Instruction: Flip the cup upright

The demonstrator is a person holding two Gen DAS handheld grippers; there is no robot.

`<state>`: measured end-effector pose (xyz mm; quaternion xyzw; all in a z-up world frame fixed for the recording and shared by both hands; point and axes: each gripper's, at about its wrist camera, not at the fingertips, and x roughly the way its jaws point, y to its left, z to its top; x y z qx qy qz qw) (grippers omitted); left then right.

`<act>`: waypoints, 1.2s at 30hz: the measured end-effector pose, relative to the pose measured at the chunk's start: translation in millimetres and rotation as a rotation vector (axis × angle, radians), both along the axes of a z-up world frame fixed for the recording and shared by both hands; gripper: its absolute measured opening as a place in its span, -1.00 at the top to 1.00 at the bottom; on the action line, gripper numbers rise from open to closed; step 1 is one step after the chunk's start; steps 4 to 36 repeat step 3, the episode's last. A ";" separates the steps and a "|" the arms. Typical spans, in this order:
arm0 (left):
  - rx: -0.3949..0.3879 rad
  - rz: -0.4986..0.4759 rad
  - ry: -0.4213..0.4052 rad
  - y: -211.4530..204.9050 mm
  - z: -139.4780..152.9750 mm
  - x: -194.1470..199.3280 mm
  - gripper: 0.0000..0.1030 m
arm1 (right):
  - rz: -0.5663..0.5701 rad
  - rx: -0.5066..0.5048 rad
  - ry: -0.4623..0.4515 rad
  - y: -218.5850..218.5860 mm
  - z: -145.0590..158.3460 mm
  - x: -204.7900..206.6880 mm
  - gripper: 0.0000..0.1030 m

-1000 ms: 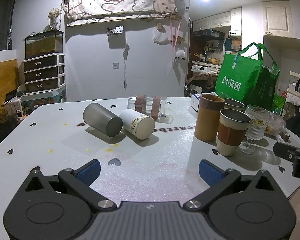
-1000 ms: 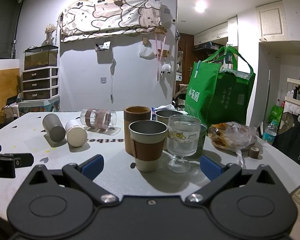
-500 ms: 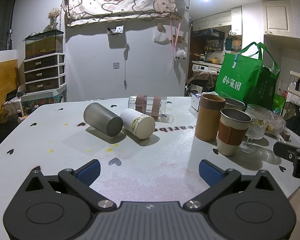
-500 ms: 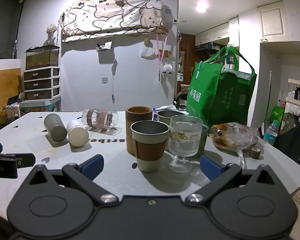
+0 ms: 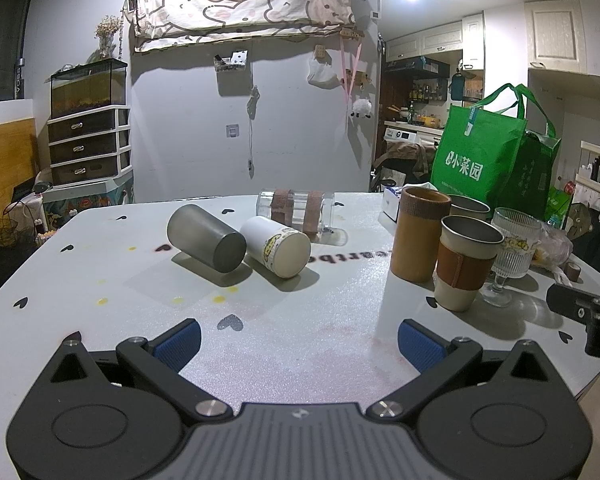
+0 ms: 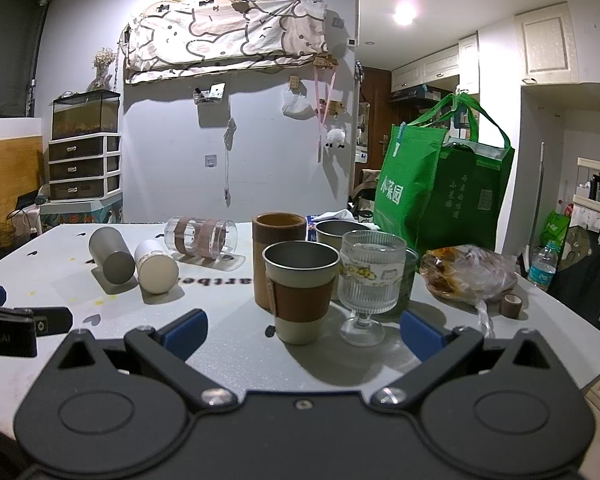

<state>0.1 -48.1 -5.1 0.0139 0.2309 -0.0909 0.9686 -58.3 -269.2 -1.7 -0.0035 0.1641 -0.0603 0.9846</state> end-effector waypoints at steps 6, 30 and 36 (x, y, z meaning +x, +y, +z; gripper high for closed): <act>0.002 -0.001 -0.001 1.0 -0.4 -0.3 -1.00 | 0.000 0.000 -0.001 0.1 0.0 0.0 -1.00; 0.002 -0.001 -0.001 1.0 -0.4 -0.3 -1.00 | 0.000 0.000 -0.001 0.1 0.0 0.0 -1.00; 0.002 -0.001 -0.001 1.0 -0.4 -0.3 -1.00 | 0.000 0.000 -0.001 0.1 0.0 0.0 -1.00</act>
